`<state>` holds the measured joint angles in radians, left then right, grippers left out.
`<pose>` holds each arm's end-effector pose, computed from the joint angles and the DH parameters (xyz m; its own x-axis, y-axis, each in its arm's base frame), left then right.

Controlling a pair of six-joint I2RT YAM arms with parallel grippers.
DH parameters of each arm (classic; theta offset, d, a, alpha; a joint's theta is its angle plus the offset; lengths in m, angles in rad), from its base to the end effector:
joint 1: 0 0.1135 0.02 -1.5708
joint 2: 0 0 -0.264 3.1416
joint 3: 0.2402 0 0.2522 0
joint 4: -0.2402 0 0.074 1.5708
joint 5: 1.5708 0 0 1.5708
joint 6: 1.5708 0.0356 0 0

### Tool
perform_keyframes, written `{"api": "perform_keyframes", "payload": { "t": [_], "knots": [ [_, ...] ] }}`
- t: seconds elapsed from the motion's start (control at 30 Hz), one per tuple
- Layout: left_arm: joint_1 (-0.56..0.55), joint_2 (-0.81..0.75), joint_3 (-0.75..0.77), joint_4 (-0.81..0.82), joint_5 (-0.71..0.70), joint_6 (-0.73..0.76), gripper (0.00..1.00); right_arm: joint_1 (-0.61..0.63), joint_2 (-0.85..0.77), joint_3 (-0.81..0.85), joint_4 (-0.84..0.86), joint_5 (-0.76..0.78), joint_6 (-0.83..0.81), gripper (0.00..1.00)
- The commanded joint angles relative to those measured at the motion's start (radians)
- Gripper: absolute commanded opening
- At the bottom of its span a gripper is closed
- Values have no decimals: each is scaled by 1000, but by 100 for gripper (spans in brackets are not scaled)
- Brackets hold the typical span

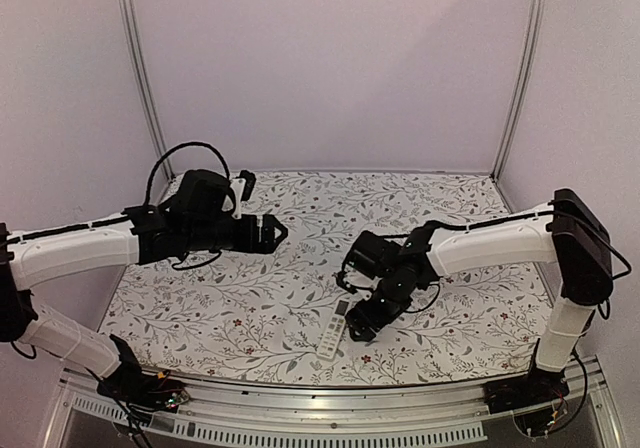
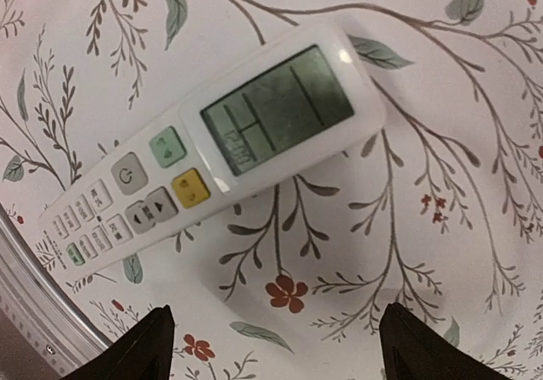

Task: Load the batteries into the remote control
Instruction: Reset both arms

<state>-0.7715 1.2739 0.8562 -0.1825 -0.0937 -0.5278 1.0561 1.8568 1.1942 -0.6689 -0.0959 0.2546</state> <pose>0.2040 -0.1938 0.2596 -0.6715 -0.0464 -0.7395 0.3480 0.8614 -0.3700 0.1696 0.3067 0.1571 -0.6839 -0.6999 -0.2060 -0.7289 0.6681 0.1497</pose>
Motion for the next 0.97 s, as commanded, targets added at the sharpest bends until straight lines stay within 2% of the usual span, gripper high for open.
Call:
{"api": "perform_keyframes", "payload": {
  "t": [0.0, 0.1, 0.2, 0.3, 0.4, 0.73, 0.93],
  "knots": [
    [44, 96, 156, -177, 11, 13, 99, -100, -169, -34, 3, -13, -8, 86],
    [65, 179, 279, -288, 14, 64, 100, -199, -284, -59, 26, -37, -13, 90],
    [87, 231, 347, -325, 16, 102, 99, -310, -388, -89, 59, -55, -14, 97],
    [114, 252, 365, -322, 18, 97, 99, -412, -456, -135, 114, -56, -16, 99],
    [131, 245, 315, -273, 35, 63, 99, -481, -518, -196, 183, -46, -12, 99],
    [132, 179, 50, -94, 41, -33, 99, -497, -566, -408, 403, -59, 53, 99],
    [132, 140, 17, -78, 26, -41, 100, -498, -594, -458, 479, -90, 86, 99]
  ]
}}
